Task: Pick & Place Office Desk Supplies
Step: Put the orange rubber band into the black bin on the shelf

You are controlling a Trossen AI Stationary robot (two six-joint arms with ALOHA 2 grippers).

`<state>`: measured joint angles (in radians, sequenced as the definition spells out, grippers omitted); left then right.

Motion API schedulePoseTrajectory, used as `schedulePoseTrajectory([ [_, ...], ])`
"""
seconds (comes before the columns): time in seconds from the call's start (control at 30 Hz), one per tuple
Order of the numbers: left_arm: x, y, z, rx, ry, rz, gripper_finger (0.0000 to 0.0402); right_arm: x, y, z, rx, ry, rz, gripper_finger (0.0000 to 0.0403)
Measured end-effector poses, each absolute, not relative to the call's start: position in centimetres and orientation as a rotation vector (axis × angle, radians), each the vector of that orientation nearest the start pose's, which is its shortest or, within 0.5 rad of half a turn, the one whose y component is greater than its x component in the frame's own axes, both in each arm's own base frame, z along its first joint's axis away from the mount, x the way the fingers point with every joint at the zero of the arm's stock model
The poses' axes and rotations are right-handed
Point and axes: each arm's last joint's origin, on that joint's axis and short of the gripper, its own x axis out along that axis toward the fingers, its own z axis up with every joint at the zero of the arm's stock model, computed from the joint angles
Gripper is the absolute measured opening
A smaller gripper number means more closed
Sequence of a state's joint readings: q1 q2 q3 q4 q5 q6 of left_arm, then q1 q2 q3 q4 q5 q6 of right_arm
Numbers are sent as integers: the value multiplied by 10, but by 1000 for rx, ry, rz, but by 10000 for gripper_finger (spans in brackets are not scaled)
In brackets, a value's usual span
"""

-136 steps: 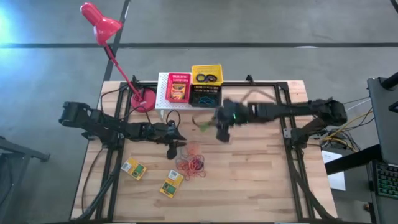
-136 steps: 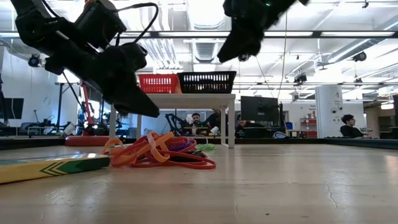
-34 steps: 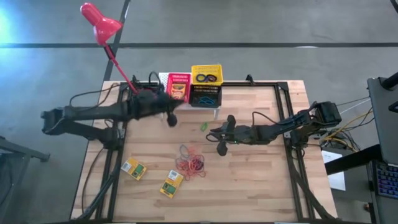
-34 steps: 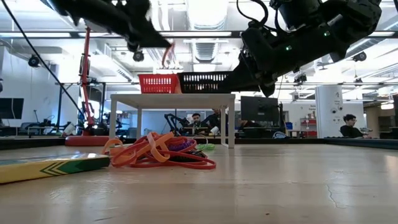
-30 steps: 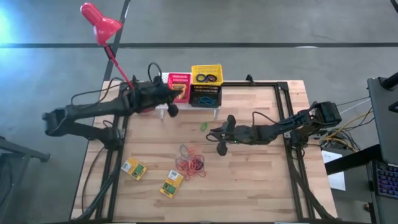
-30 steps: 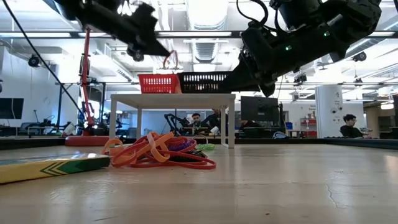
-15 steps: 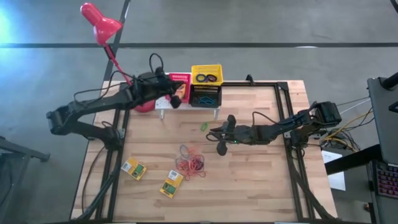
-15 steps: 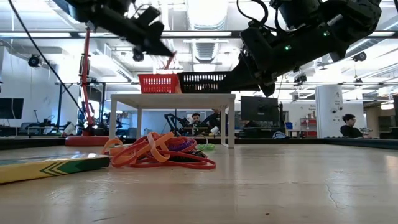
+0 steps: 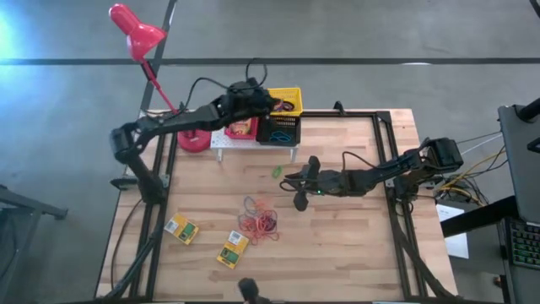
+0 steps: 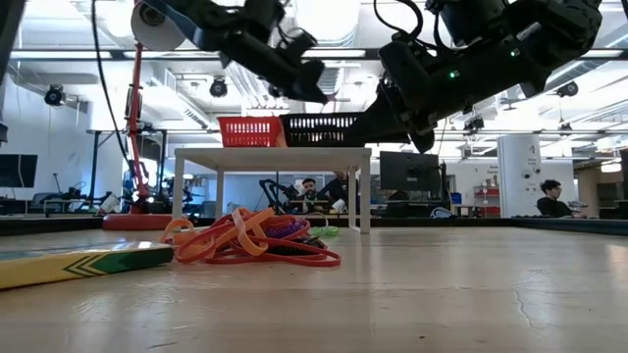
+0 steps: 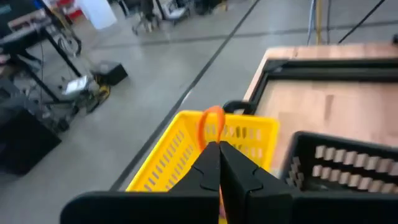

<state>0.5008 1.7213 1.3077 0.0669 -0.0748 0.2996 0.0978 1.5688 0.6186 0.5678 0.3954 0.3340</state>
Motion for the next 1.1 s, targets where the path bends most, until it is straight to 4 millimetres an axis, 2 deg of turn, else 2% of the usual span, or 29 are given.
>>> schedulePoseTrajectory([
  [0.13, 359, 204, 284, 203, 474, 515, 1, 298, 18, 168, 237, 319, -353, 61],
  [0.23, 358, 204, 291, 222, 467, 513, 1, 298, 18, 168, 237, 319, -353, 61],
  [0.37, 351, 190, 307, 233, 476, 456, 1, 298, 18, 167, 236, 322, -353, 61],
  [0.5, 340, 171, 316, 181, 512, 275, 1, 298, 18, 167, 233, 323, -352, 61],
  [0.63, 336, 160, 305, 53, 600, 150, 1, 298, 18, 168, 231, 323, -352, 61],
  [0.9, 339, 149, 281, 24, 668, 98, 6, 298, 18, 168, 232, 322, -351, 61],
  [1.0, 337, 148, 274, 17, 687, 98, 34, 298, 19, 168, 233, 323, -347, 61],
  [1.1, 336, 148, 270, 5, 701, 98, 79, 298, 19, 168, 233, 323, -347, 61],
])
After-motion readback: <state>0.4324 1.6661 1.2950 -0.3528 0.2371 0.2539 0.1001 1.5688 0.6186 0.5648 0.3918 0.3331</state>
